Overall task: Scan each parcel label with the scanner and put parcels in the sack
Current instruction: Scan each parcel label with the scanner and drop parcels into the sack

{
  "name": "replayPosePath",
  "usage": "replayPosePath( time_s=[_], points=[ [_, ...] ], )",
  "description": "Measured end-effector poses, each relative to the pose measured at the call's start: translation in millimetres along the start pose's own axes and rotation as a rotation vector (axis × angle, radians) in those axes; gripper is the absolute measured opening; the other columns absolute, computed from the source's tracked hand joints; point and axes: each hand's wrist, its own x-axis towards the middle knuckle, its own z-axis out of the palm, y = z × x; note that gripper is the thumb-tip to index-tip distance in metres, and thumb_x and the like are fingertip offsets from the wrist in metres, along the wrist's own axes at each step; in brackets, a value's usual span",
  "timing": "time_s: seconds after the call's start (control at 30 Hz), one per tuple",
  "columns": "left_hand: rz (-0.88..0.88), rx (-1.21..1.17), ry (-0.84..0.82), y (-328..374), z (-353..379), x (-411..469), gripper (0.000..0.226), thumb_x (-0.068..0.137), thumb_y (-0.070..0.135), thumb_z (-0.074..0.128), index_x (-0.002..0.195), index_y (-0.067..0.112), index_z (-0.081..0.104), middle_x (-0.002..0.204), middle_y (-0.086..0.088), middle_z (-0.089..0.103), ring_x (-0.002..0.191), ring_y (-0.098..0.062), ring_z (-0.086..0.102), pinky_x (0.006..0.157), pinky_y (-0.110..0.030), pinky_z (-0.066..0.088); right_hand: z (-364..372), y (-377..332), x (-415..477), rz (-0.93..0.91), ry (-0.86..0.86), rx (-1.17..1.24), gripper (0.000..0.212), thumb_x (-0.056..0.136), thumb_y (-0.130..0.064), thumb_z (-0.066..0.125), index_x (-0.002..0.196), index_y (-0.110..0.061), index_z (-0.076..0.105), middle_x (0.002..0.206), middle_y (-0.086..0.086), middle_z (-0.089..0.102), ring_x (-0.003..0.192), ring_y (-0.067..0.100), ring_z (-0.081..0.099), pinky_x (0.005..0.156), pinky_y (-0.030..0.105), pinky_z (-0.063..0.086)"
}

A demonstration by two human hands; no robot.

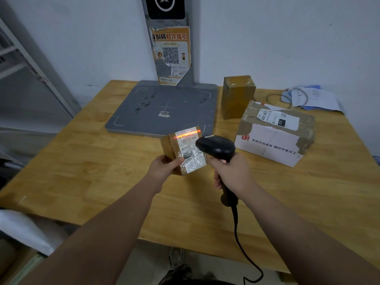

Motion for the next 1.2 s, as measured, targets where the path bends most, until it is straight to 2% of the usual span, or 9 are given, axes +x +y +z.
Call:
replayPosePath(
  time_s=[0.13,0.3,0.47,0.6,0.73,0.83,1.03,1.17,1.2],
  points=[
    [-0.015,0.011,0.007,-3.0,-3.8,2.5,0.054,0.079,0.033,0.078,0.124,0.011,0.057,0.114,-0.002,0.067,0.103,-0.017,0.063,0.098,-0.036,0.05,2.4,-2.7,-1.0,0.003,-0.008,-0.006,0.027,0.087,-0.021,0.062,0.069,-0.001,0.062,0.052,0.011,0.059,0.043,0.021,0.06,0.057,0.036,0.055],
    [-0.007,0.014,0.002,-3.0,-6.3,1.8,0.049,0.08,0.031,0.077,0.121,0.012,0.057,0.11,0.0,0.067,0.096,-0.011,0.062,0.088,-0.029,0.049,3.0,-3.9,-3.8,0.01,-0.014,-0.026,0.031,0.086,-0.021,0.062,0.062,-0.002,0.061,0.047,0.01,0.059,0.043,0.022,0.06,0.055,0.033,0.053],
    [-0.032,0.001,-0.012,-4.1,-10.2,-2.4,0.044,0.081,0.03,0.076,0.116,0.013,0.058,0.107,0.001,0.068,0.093,-0.011,0.064,0.094,-0.032,0.049,1.6,-15.8,-7.8,0.037,-0.063,-0.076,0.03,0.086,-0.023,0.061,0.067,0.0,0.063,0.05,0.01,0.061,0.049,0.026,0.062,0.058,0.033,0.055],
    [-0.091,-0.021,-0.054,-9.9,-13.8,-12.6,0.045,0.084,0.031,0.073,0.122,0.01,0.059,0.107,0.0,0.068,0.092,-0.009,0.063,0.083,-0.025,0.051,-4.2,-38.9,-9.5,0.033,-0.104,-0.11,0.026,0.088,-0.024,0.061,0.073,-0.003,0.064,0.054,0.009,0.062,0.051,0.025,0.062,0.056,0.031,0.055],
    [-0.131,-0.039,-0.021,-20.9,-18.9,-21.5,0.052,0.082,0.034,0.074,0.124,0.007,0.06,0.11,-0.003,0.068,0.099,-0.014,0.063,0.092,-0.029,0.051,-2.3,-53.4,-14.5,0.046,-0.145,-0.148,0.023,0.088,-0.025,0.061,0.073,-0.007,0.061,0.055,0.009,0.061,0.048,0.021,0.061,0.05,0.027,0.052],
    [-0.144,-0.065,-0.017,-25.9,-25.4,-27.2,0.05,0.082,0.034,0.075,0.121,0.006,0.061,0.106,-0.003,0.068,0.098,-0.014,0.063,0.091,-0.028,0.052,4.4,-52.8,-22.8,0.041,-0.141,-0.138,0.024,0.088,-0.025,0.061,0.073,-0.007,0.061,0.055,0.01,0.06,0.048,0.022,0.06,0.05,0.028,0.052],
    [-0.166,-0.135,-0.024,-33.2,-52.2,-43.8,0.054,0.082,0.04,0.074,0.122,0.006,0.059,0.112,-0.004,0.068,0.105,-0.017,0.063,0.094,-0.029,0.053,34.2,-53.8,-40.1,-0.001,-0.15,-0.089,0.024,0.087,-0.02,0.063,0.069,-0.005,0.062,0.054,0.01,0.06,0.048,0.022,0.06,0.05,0.029,0.051],
    [-0.159,-0.282,0.054,-43.0,-95.9,-68.8,0.073,0.077,0.045,0.076,0.133,0.01,0.047,0.122,-0.006,0.063,0.105,-0.018,0.064,0.085,-0.026,0.056,85.7,-60.4,-53.6,-0.009,-0.298,-0.06,0.02,0.085,-0.017,0.069,0.071,-0.005,0.063,0.057,0.009,0.058,0.05,0.02,0.058,0.053,0.03,0.049],
    [-0.147,-0.295,0.092,-46.2,-111.7,-77.3,0.069,0.077,0.043,0.075,0.131,0.01,0.046,0.121,-0.005,0.062,0.103,-0.018,0.064,0.081,-0.024,0.056,105.0,-61.9,-59.2,-0.007,-0.33,-0.05,0.016,0.085,-0.017,0.071,0.075,-0.005,0.064,0.057,0.008,0.057,0.051,0.019,0.056,0.054,0.03,0.048]
  ],
)
